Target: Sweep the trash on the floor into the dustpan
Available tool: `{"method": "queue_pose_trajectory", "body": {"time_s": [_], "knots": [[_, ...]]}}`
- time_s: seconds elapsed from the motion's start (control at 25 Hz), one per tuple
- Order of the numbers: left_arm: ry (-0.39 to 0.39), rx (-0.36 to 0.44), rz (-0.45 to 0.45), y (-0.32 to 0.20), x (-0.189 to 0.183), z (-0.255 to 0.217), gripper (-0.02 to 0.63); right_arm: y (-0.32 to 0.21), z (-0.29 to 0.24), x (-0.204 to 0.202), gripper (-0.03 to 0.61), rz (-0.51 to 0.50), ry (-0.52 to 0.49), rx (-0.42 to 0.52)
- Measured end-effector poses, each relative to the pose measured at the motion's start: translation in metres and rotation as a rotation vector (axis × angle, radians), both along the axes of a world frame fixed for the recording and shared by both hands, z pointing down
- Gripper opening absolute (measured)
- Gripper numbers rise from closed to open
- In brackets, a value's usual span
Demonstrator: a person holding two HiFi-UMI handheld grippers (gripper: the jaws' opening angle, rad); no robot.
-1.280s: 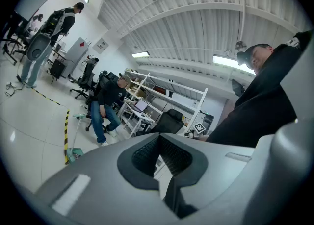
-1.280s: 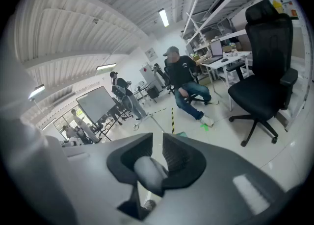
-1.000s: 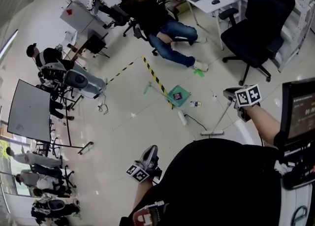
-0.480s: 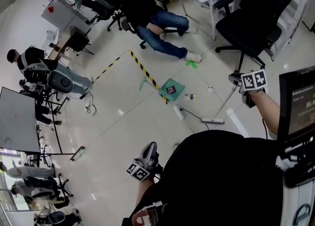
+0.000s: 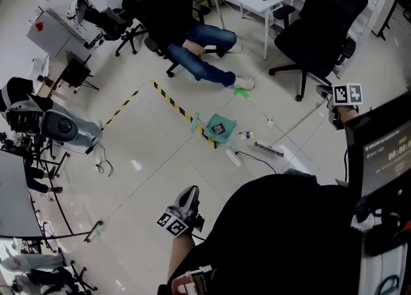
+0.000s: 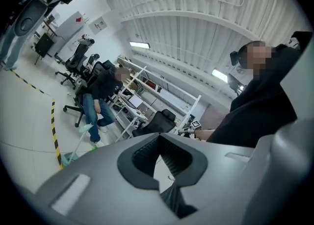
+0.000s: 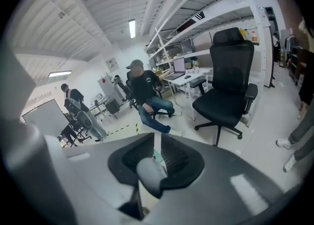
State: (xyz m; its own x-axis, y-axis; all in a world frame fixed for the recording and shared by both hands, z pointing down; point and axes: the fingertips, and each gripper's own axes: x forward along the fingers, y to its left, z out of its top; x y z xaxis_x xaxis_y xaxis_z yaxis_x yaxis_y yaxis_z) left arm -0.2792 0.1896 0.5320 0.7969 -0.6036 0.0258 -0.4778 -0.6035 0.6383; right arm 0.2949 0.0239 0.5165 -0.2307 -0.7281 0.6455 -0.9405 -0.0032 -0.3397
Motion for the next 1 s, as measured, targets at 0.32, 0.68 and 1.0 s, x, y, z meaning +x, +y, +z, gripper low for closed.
{"method": "queue_pose_trajectory", "body": {"time_s": [0.32, 0.68, 1.0], "knots": [[-0.029, -0.061, -0.001, -0.090, 0.046, 0.015, -0.005, -0.113, 0.026, 0.012, 0.038, -0.210, 0.063, -0.022], [-0.105, -0.166, -0.135, -0.164, 0.121, 0.008, -0.005, -0.257, 0.104, -0.045, 0.037, -0.794, 0.127, -0.048], [-0.140, -0.202, -0.147, -0.161, 0.082, 0.021, -0.005, -0.319, 0.107, -0.165, 0.025, -1.008, 0.221, 0.108]]}}
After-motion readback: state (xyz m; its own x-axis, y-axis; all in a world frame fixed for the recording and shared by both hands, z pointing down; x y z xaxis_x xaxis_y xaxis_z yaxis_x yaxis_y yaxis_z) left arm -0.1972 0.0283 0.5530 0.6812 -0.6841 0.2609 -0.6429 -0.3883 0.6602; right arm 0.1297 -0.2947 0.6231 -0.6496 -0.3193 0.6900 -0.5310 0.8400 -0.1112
